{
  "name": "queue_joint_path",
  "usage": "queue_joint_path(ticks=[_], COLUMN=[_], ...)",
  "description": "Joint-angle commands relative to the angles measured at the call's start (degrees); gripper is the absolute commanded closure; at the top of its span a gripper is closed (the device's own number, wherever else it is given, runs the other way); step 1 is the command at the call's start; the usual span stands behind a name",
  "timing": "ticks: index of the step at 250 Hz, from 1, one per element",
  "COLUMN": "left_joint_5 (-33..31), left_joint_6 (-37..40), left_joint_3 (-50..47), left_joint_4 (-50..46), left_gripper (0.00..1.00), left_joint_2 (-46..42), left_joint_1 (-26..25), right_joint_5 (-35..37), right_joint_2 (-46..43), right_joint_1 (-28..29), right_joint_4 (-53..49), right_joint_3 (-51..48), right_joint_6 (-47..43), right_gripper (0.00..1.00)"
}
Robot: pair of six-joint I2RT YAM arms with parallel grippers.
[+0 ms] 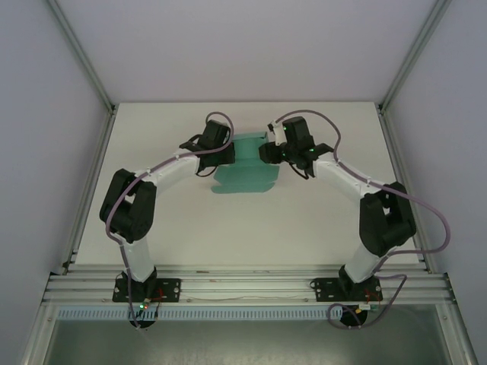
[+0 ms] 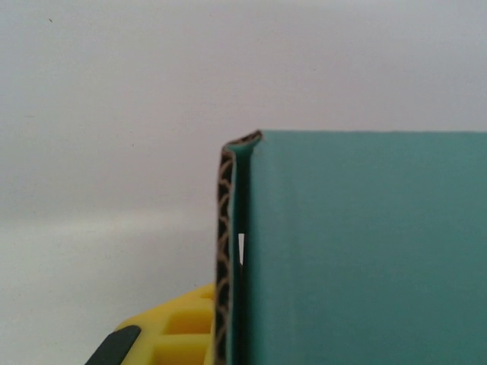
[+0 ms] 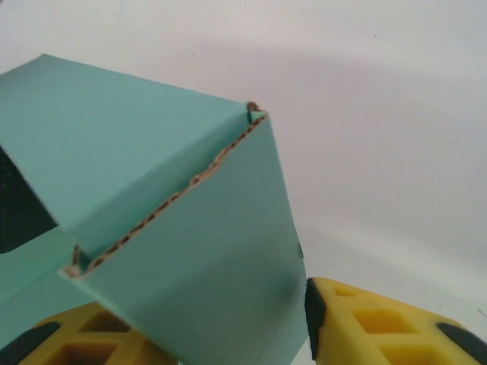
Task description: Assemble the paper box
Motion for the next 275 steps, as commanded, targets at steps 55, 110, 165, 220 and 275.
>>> queue_joint_path(ticks=[55,110,165,220,275], left_joint_5=[-1.7,-0.1,-0.1,-0.9,-2.6], left_joint_6=[-0.6,-0.8,-0.3,-0.3,-2.2], left_joint_3=[2.6,2.8,3.0,2.5,2.6], left_joint_4=[-2.7,-2.5,-2.6,-2.7,-4.2], left_gripper=[1.0,1.0,1.0,1.0,1.0], left_joint_2=[1.2,1.5,0.9,-0.2,-0.5], left_joint_1=[-0.9,-1.0,-1.6,-1.9,-2.0], right_joint_5=[23.7,23.6,20.9,21.2,29.9], right_joint_2=[2.7,2.7,4.7,7.9,10.0], right_joint_1=[2.9,3.0,2.9,2.9,2.9], right_joint_4=[-1.8,-3.5,-2.6,-4.3,-9.3], right_joint_3=[3.6,3.5,5.6,9.6,11.4], right_joint_6=[2.9,3.4,2.8,3.6,4.6], right_gripper=[0.95,0.74,0.74,0.77,0.98])
